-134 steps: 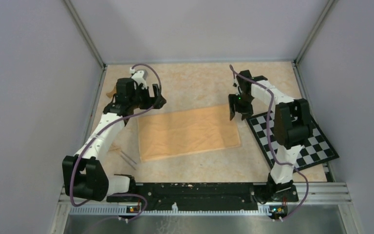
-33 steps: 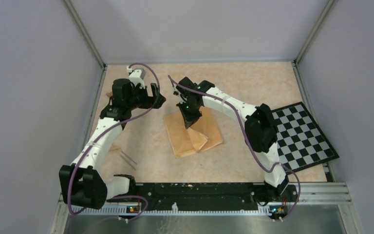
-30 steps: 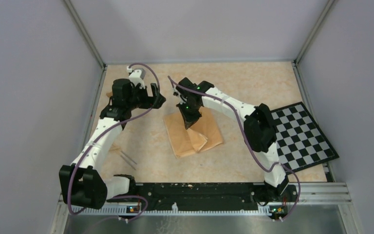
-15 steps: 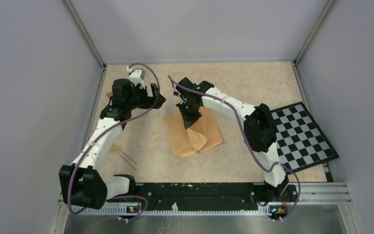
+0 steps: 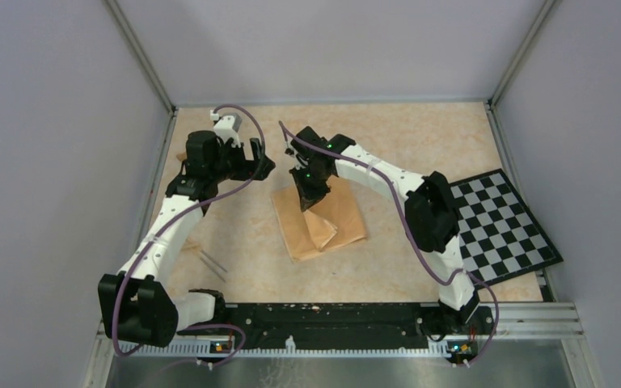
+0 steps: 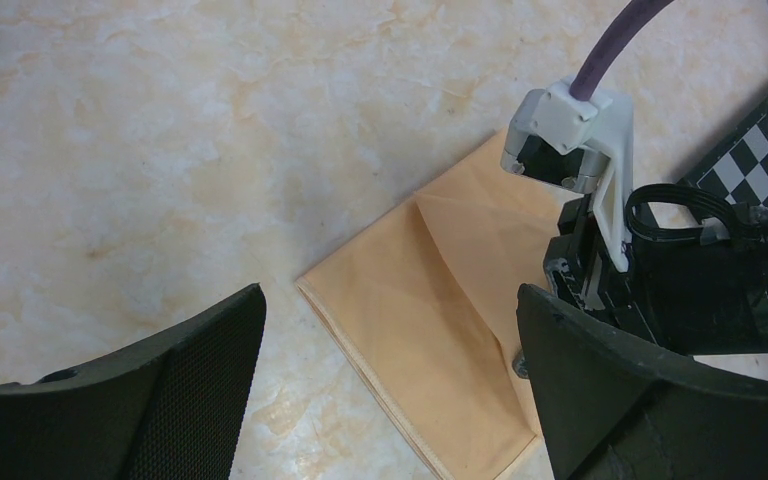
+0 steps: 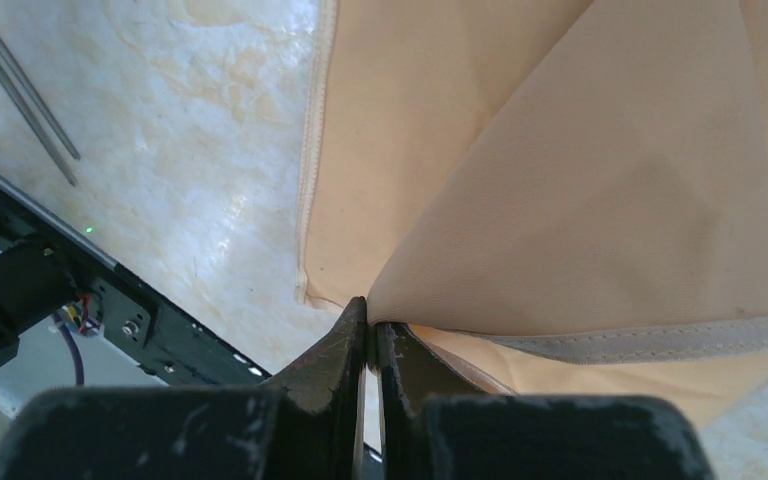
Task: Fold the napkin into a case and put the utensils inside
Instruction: Fold the rectangle-folded napkin at the center of the board, then rotate the square-folded napkin at the center of the board.
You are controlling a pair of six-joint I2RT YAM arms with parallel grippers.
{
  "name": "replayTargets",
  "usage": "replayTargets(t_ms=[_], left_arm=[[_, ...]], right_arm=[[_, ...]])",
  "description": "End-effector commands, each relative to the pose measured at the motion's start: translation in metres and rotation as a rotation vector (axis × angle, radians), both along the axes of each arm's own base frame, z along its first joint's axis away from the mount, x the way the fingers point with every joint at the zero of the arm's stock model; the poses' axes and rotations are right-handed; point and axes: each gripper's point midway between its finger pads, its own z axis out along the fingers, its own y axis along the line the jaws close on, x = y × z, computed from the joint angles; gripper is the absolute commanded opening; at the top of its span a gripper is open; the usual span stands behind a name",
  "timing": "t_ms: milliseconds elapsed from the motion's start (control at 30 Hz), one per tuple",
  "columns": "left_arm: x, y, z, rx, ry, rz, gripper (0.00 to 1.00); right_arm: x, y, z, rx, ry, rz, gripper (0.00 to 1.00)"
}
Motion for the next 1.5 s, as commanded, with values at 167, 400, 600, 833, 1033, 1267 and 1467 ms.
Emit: replayTargets(t_ms=[167, 400, 600, 833, 1033, 1267, 1467], left_arm=[[0.003, 0.004, 0.012, 0.014, -0.068, 0.016, 0.99], [-0.013, 0.03, 0.005, 0.013, 0.048, 0.21, 0.99], [-0.05, -0.012, -0.002, -0.141, 0.098, -0.019, 0.98], [-0.073, -0.077, -0.046, -0.292, 0.311, -0.236, 0.97], [-0.081, -0.088, -0.051, -0.296, 0.329, -0.22, 0.97], [-0.069, -0.06, -0.063, -0.154, 0.315, -0.076, 0.99], [-0.028, -0.037, -0.11, 0.085, 0.44, 0.018, 0.99]], right_arm=[[0.003, 0.025, 0.002, 0.124, -0.007, 0.007, 0.34], [-0.004, 0.001, 0.035, 0.216, -0.035, -0.002, 0.43], [-0.017, -0.057, 0.017, 0.313, 0.008, -0.11, 0.43], [-0.029, -0.102, -0.044, 0.291, 0.064, -0.227, 0.29], [0.002, -0.177, -0.095, -0.005, -0.026, -0.347, 0.22], [0.058, -0.172, -0.053, -0.05, -0.208, -0.246, 0.3], [0.041, -0.182, -0.023, 0.01, -0.226, -0.308, 0.51]])
